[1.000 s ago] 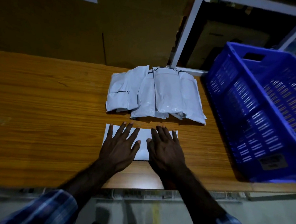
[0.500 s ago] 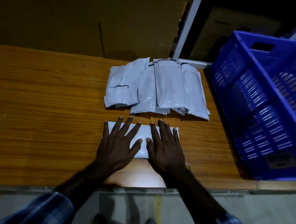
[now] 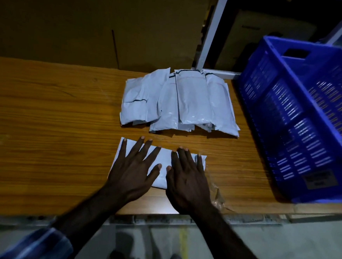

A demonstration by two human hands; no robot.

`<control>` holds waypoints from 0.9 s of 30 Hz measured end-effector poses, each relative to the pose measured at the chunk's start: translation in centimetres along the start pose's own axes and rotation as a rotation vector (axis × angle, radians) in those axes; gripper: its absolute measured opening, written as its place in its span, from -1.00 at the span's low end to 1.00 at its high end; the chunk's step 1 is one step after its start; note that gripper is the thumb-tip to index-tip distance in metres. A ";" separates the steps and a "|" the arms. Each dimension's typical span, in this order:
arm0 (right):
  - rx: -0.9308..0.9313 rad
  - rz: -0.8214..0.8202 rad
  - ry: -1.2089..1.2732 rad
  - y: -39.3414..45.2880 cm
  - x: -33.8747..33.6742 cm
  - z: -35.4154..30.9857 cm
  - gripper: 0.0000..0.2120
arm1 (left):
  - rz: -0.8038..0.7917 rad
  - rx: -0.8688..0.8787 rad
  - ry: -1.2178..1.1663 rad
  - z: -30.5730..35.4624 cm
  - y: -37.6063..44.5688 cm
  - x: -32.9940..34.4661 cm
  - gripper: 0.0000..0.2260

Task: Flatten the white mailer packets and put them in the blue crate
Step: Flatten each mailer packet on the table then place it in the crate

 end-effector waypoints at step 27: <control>0.245 0.153 -0.019 -1.1 0.6 3.5 -0.42 | 0.033 0.109 -0.028 3.8 1.1 0.6 -0.49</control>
Point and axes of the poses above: each hand's wrist, its own y-axis towards the middle knuckle, its own x-axis out of the palm, z = x × y, the point moved 8 cm from there along y, towards the middle knuckle, and after that the axes turned 5 degrees about z, right-handed, at the moved point
